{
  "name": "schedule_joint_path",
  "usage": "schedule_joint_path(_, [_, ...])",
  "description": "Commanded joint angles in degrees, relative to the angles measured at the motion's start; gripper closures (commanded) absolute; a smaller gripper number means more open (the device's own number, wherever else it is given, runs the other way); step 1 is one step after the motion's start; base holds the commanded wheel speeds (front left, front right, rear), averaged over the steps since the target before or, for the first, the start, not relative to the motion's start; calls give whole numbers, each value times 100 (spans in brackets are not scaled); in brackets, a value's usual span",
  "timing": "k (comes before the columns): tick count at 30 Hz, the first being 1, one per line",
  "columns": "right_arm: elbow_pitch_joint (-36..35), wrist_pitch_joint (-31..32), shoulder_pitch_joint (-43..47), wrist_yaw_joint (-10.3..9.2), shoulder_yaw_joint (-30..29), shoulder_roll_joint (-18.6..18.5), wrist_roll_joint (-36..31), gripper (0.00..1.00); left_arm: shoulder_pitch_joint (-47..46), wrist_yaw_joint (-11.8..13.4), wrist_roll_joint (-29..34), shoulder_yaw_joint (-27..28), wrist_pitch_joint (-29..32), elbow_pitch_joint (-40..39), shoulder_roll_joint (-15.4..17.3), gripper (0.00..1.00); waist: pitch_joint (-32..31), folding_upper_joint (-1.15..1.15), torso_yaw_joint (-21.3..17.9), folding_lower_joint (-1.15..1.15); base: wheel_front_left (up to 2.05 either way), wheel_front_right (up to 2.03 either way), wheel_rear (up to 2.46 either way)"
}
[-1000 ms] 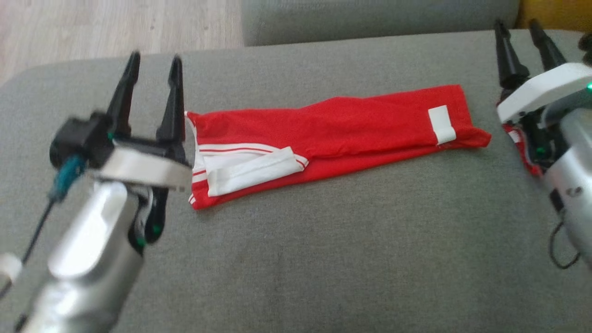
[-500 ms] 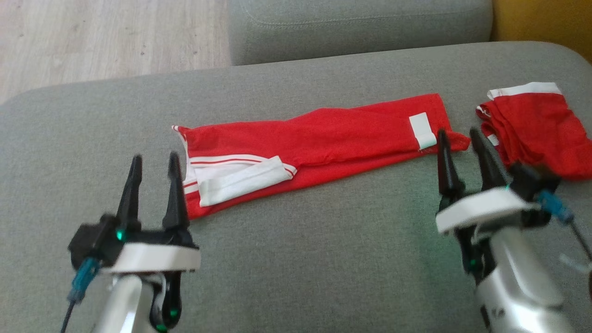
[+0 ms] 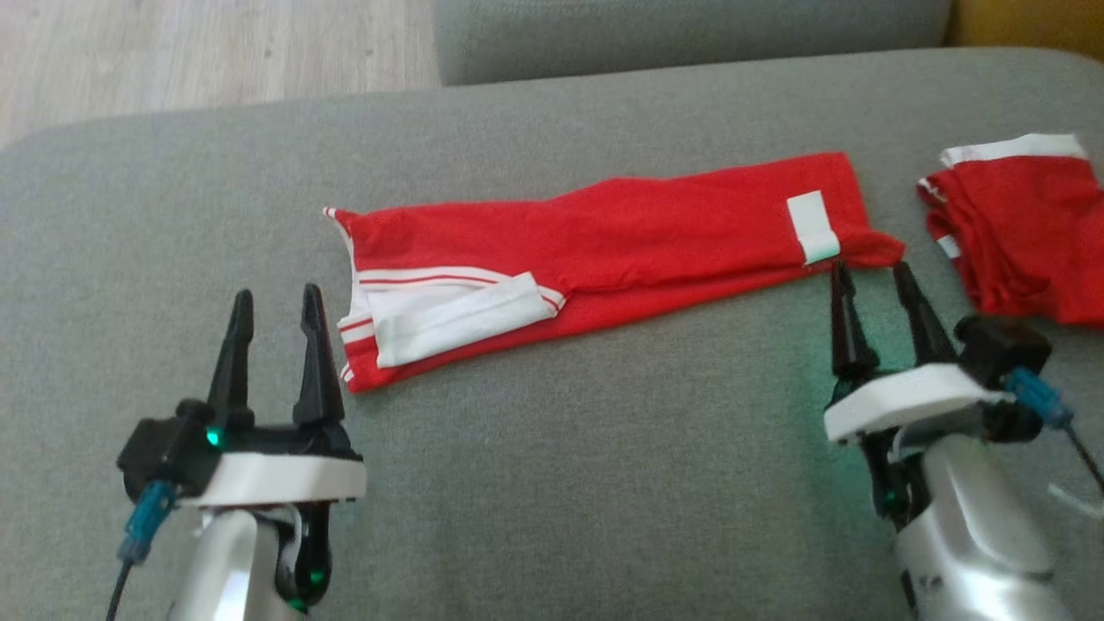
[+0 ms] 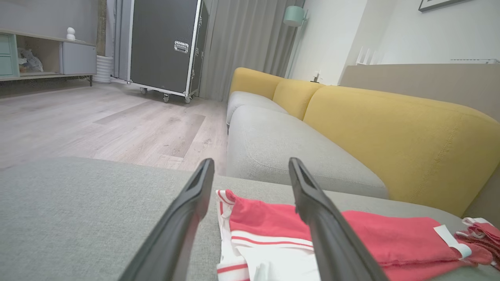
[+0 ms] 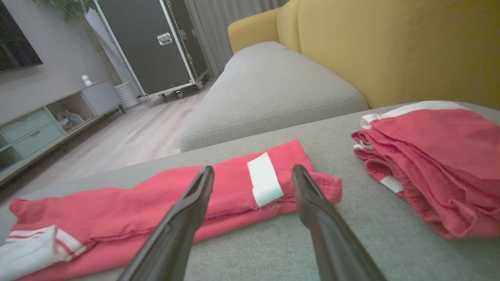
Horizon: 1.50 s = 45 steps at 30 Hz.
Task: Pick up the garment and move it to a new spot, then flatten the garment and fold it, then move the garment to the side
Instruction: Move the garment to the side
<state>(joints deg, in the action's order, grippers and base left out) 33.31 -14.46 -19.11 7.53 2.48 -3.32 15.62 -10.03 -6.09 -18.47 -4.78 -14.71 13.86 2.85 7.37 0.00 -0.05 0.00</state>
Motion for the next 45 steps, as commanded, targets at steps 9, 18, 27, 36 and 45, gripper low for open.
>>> schedule_joint_path(9, [1211,330,-1560,-4,-1234,-13,-851,0,-620,-110,110,53,-29,-117,6,0,636,0,363,0,0,0,0])
schedule_joint_path(18, [2321,649,-2300,-4,-2815,-77,-1998,0,-861,-130,-74,-163,-29,-80,4,0,965,0,661,0,0,0,0])
schedule_joint_path(27, [2915,589,-2545,-4,-3178,18,-2568,100,-913,-135,-23,-109,-29,-91,3,0,1019,0,659,0,0,0,0])
schedule_joint_path(36, [2821,64,-2651,-4,-2904,-115,-2550,100,-806,-138,140,-76,-29,-83,3,0,609,0,357,0,0,0,0])
schedule_joint_path(45, [2397,-25,-2275,-4,-2764,-585,-2194,100,-667,-139,213,-105,-29,-169,3,0,166,0,147,0,0,0,0])
